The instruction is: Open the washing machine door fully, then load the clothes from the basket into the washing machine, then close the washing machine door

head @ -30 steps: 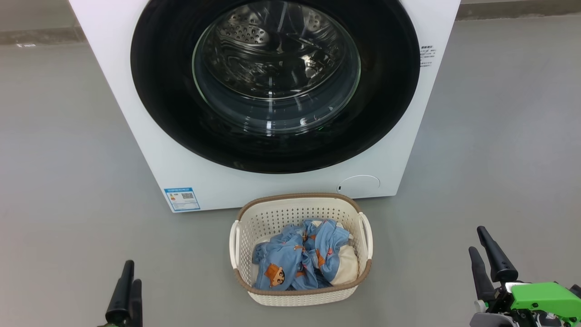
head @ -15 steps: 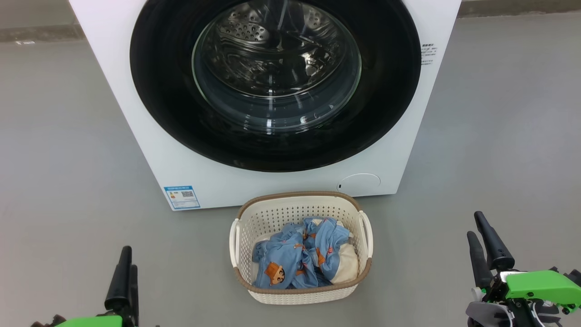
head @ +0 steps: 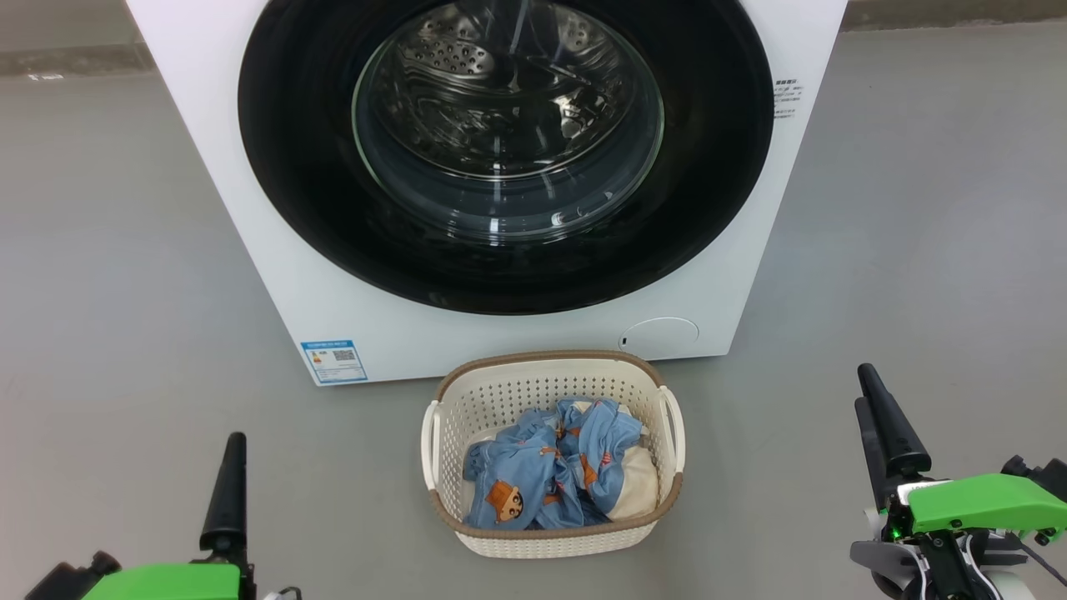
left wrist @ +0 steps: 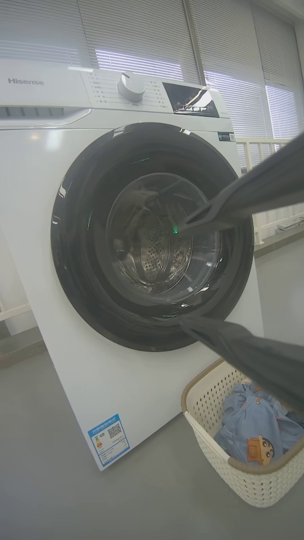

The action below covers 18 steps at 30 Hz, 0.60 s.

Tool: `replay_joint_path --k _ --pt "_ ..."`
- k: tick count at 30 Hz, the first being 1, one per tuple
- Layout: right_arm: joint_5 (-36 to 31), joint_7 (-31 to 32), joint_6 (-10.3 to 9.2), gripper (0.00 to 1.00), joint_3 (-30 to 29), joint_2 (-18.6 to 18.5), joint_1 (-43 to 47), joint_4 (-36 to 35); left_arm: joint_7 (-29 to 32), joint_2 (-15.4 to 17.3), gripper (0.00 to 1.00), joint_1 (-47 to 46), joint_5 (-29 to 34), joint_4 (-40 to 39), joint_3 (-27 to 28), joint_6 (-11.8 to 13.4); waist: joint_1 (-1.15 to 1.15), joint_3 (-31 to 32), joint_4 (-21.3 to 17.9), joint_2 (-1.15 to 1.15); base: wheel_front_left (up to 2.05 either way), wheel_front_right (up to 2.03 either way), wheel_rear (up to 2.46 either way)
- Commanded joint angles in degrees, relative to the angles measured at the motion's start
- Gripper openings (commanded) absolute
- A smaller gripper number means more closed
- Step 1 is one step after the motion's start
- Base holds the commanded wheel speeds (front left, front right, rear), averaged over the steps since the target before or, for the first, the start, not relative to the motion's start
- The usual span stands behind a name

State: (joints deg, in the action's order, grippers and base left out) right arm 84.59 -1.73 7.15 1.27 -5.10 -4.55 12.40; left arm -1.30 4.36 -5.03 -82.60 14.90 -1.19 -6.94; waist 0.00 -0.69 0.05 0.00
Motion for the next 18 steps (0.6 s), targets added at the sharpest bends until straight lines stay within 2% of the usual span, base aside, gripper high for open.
replay_joint_path --k 1,18 --pt "-1.5 -0.6 0.17 1.00 0.6 -1.0 -3.5 -2.0 -0.7 1.2 1.00 -3.1 1.3 -2.0 0.4 -0.2 0.00 0.0 0.0 0.00 0.00 0.00 0.00" --pt "-15.1 -3.4 0.21 1.00 5.2 -2.7 -4.8 -2.4 -3.5 2.6 1.00 -4.6 14.8 -1.6 -1.8 -0.3 0.00 0.0 0.1 0.00 0.00 0.00 0.00"
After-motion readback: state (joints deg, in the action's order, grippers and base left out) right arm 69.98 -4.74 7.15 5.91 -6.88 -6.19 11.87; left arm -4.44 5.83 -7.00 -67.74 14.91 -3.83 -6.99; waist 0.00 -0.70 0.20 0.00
